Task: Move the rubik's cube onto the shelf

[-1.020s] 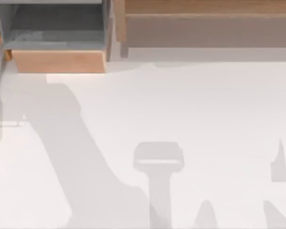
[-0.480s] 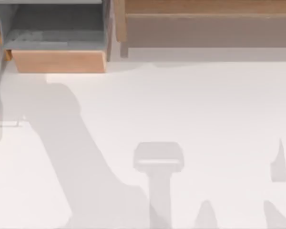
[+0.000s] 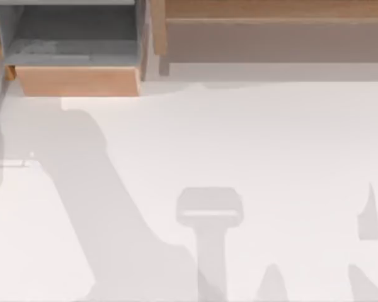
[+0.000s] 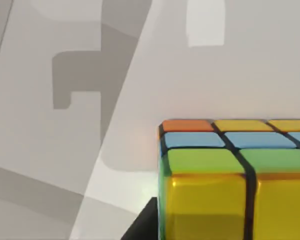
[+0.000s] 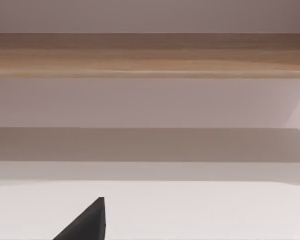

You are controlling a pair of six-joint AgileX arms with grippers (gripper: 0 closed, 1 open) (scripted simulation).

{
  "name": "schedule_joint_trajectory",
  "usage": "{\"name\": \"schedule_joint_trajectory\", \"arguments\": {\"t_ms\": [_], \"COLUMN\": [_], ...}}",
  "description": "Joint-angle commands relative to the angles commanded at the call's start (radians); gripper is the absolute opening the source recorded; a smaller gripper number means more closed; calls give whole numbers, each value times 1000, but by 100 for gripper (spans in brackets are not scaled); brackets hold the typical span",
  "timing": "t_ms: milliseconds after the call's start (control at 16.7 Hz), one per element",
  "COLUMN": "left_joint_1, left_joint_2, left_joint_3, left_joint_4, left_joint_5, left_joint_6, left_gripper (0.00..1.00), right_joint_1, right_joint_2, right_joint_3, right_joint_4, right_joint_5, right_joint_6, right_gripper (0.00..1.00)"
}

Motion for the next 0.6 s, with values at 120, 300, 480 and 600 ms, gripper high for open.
{"name": "schedule_joint_trajectory", "arguments": {"t_ms": [120,300,480,600], "left_joint_1": [0,1,2,1], "left_joint_2": [0,-1,5,7], "left_joint_3": [0,2,33,53], "left_joint_4": [0,-2,-29,-47], "left_joint_5": [0,0,0,0], "left_joint_6": [0,1,1,1], "left_gripper": [0,0,0,0], "right_joint_1": [0,0,0,0], "right_joint_2": [0,0,0,0], "right_joint_3": [0,0,0,0], "right_joint_4": [0,0,0,0], "right_joint_5": [0,0,0,0], "right_joint_6": [0,0,0,0], "right_gripper": [100,100,100,100]}}
